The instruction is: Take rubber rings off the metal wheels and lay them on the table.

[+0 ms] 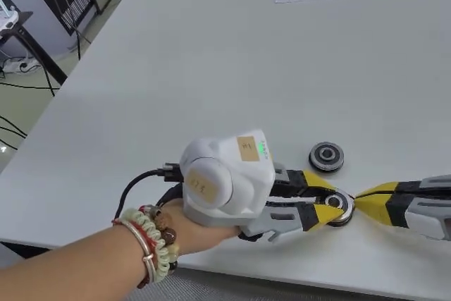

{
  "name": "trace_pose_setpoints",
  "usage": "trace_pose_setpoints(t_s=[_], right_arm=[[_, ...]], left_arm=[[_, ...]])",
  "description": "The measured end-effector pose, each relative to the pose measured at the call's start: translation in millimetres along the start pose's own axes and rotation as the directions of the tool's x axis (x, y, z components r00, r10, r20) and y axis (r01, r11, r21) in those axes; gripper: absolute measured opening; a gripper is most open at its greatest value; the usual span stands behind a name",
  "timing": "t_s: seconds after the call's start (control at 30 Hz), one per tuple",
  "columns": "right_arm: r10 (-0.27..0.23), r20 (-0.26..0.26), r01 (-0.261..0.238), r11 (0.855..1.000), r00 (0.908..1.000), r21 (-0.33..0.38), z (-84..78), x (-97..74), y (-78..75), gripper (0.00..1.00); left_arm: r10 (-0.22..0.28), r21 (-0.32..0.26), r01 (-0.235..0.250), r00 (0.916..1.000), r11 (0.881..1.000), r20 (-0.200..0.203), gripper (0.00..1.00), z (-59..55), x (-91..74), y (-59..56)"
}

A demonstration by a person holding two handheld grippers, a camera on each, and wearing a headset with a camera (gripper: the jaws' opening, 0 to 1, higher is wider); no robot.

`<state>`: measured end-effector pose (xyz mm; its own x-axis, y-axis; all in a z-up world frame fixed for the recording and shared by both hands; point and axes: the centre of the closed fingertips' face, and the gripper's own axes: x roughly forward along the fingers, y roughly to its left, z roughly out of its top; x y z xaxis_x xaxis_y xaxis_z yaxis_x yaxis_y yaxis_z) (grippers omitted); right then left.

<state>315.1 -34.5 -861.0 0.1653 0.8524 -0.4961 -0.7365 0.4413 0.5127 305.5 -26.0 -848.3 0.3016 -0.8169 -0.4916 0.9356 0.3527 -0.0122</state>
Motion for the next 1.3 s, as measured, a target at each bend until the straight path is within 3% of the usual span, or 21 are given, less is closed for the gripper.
trace_pose_setpoints(t_s=[0.17,0.23,0.4,0.43,0.53,0.63,0.67,0.7,0.8,1.3], right_arm=[[0.018,0.007,-0.018,0.997,0.9998,0.080,1.8,-0.9,0.7,0.00],[0.044,0.024,-0.047,0.988,0.9987,0.145,3.8,-1.2,4.0,0.00],[0.110,0.077,-0.128,0.946,0.9910,0.298,4.5,-2.5,9.1,0.00],[0.112,0.076,-0.130,0.946,0.9908,0.298,3.5,-3.0,7.8,0.00],[0.132,0.086,-0.155,0.921,0.9875,0.357,3.7,-3.0,9.6,0.00],[0.151,0.099,-0.178,0.909,0.9835,0.378,4.2,-2.0,12.4,0.00],[0.164,0.126,-0.203,0.878,0.9783,0.433,5.8,-1.7,14.5,0.00],[0.172,0.141,-0.218,0.863,0.9749,0.455,5.8,-1.7,15.6,0.00],[0.173,0.135,-0.215,0.876,0.9755,0.432,5.3,-1.9,15.9,0.00],[0.224,0.155,-0.271,0.843,0.9622,0.465,8.1,0.6,25.6,0.00]], left_arm=[[0.000,0.008,0.000,1.0000,1.000,0.001,0.15,-0.1,0.2,0.0],[-0.001,0.009,0.001,1.0000,1.000,0.002,0.15,-0.2,0.2,0.1],[-0.005,0.015,0.005,1.0000,1.000,0.002,0.14,-0.1,0.2,-0.5],[-0.007,0.018,0.007,1.0000,1.000,0.002,0.14,-0.2,0.2,-0.5],[-0.007,0.023,0.007,1.0000,1.000,0.000,0.14,-0.5,0.1,-0.9],[-0.006,0.026,0.006,1.0000,1.000,0.002,0.14,-0.6,-0.1,-0.9],[-0.006,0.029,0.006,1.0000,1.000,0.002,0.14,-0.8,-0.4,-0.7],[-0.004,0.033,0.004,1.0000,0.999,0.001,0.14,-1.1,-0.7,-0.4],[-0.003,0.034,0.003,1.0000,0.999,-0.002,0.14,-1.1,-0.7,-0.5],[-0.008,0.039,0.008,1.0000,0.999,-0.005,0.14,-1.6,-0.7,-1.8]])
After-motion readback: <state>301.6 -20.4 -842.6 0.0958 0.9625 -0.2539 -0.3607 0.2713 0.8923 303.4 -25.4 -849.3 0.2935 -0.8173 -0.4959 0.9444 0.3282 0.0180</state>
